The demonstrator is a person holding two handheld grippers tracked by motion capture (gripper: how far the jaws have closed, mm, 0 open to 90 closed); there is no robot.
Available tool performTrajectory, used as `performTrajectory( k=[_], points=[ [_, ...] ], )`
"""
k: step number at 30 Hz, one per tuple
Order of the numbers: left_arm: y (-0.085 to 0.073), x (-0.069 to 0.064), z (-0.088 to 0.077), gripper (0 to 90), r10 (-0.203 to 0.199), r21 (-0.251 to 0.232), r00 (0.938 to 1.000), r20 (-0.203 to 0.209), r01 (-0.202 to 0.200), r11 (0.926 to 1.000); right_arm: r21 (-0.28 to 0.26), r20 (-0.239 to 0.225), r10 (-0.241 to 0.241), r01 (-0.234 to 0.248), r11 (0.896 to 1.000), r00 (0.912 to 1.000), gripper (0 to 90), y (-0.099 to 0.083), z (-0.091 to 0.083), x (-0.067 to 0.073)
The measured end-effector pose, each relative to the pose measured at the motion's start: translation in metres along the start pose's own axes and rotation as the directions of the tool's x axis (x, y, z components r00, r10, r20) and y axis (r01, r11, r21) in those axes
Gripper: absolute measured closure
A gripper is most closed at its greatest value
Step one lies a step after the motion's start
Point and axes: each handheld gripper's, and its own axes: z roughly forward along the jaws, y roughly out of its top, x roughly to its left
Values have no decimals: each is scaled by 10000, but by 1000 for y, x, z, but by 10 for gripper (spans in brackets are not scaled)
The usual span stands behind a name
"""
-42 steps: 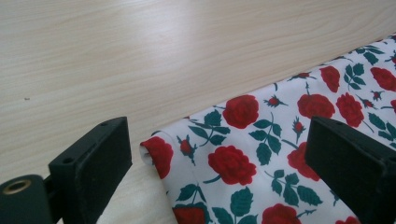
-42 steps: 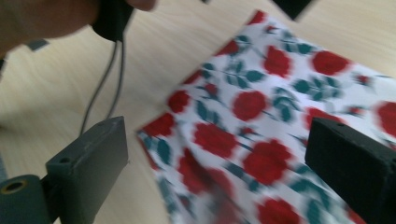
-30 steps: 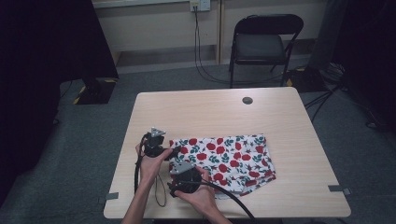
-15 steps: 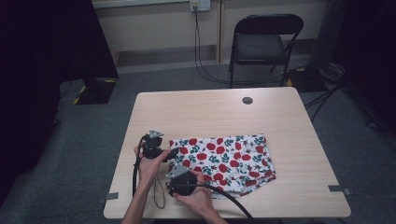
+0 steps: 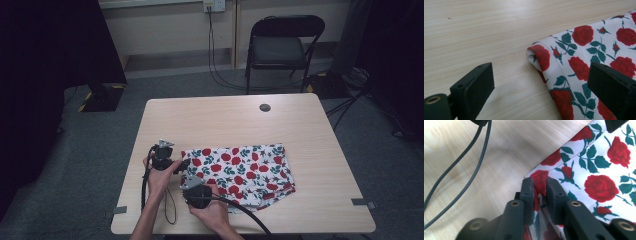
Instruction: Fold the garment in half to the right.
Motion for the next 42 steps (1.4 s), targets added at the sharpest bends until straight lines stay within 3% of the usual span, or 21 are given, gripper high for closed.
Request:
performTrajectory(
  k=[5,10,15,21,29,36,42],
  points=[
    [0,2,4,35,-19,86,10000,59,19,10000,-34,263,46,-45,10000,9996,851,-1,0,1],
    [0,3,10,33,-9,103,9999,133,8,9999,-53,216,187,-186,9998,9996,863,-1,0,-1],
    [0,0,16,91,47,90,9998,177,-48,9999,-75,141,257,-256,9996,9996,863,-1,0,-2],
    [0,-5,21,226,183,149,9998,107,-185,9997,-147,142,234,-232,9996,9996,866,-2,0,-2],
    [-1,-8,27,390,-253,92,9996,84,252,9996,-219,120,301,-298,9993,9995,867,-4,0,-2],
    [-3,-4,27,684,-583,1,9951,798,585,9983,-268,80,468,-465,9986,9989,870,-4,0,-3],
    [-6,-3,27,781,-965,-222,9893,1093,995,9948,-464,81,695,-691,9965,9975,874,-7,0,-3]
  ],
)
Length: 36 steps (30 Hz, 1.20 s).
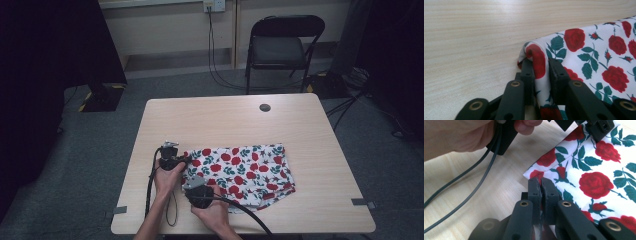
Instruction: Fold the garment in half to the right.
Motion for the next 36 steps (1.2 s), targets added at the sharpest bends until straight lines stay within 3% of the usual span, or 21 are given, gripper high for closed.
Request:
performTrajectory(
  k=[16,22,28,30,36],
  points=[
    [1,-12,-9,807,-148,-316,9997,211,155,9994,-367,79,134,-131,9992,9999,876,1,-9,-1],
    [4,-15,-14,816,-507,-541,9980,367,526,9971,-522,-91,282,-286,9982,9996,876,3,-15,-3],
    [11,-21,-18,815,-344,-555,9984,458,369,9978,-675,-201,400,-413,9969,9990,876,5,-19,-6],
    [15,-24,-20,814,-25,-575,9993,364,46,9983,-722,-212,420,-434,9964,9989,875,6,-19,-6],
    [25,-28,-29,816,119,-671,9993,354,-96,9977,-887,-314,489,-515,9947,9983,875,9,-24,-7]
  ],
)
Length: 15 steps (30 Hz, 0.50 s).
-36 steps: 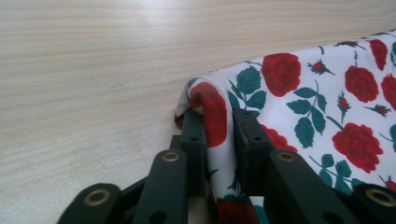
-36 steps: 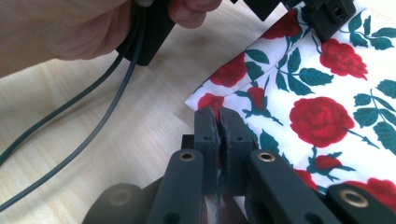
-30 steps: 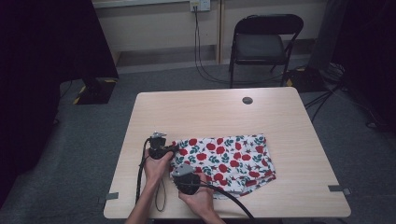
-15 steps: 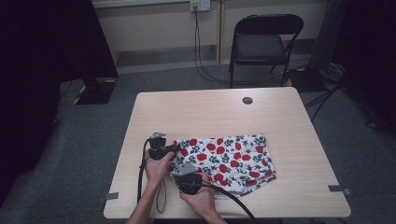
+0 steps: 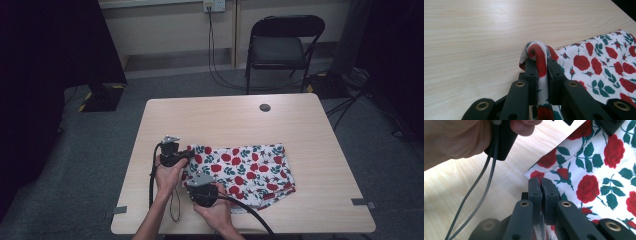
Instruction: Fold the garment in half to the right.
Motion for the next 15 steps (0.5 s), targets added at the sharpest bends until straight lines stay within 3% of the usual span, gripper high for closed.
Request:
performTrajectory(
  k=[15],
  points=[
    [20,-15,-9,832,405,-39,9992,-55,-406,9992,-551,-149,131,-139,9984,9998,874,14,-13,-3]
  ],
)
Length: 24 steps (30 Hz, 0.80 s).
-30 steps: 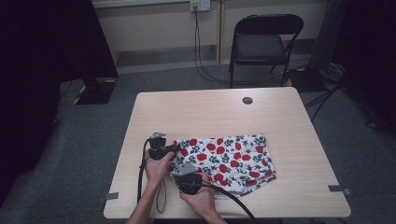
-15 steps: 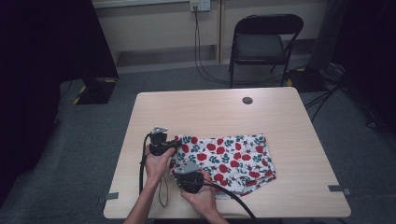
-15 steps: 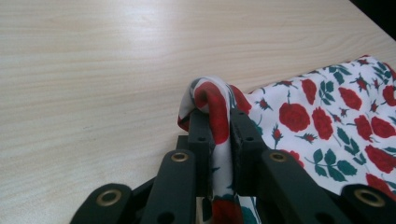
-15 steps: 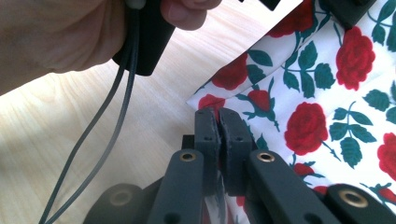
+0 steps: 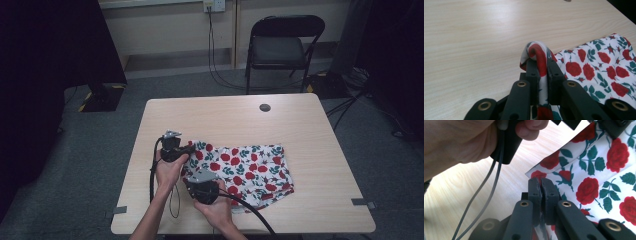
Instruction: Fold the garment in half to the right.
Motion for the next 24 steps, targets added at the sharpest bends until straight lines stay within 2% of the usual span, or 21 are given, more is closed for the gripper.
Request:
performTrajectory(
  k=[4,11,16,24],
  points=[
    [4,-2,-4,833,128,-18,9999,39,-127,9999,-120,-25,52,-53,9999,10000,874,4,-3,1],
    [8,-2,-10,833,46,-112,9999,100,-45,9999,-230,-165,72,-76,9997,9998,874,11,-4,3],
    [14,-7,-15,836,302,-162,9995,85,-300,9994,-429,-349,296,-311,9986,9990,874,14,-5,4],
    [18,-8,-22,836,210,-335,9998,14,-209,9992,-680,-412,368,-395,9969,9985,874,23,-6,9]
  ],
)
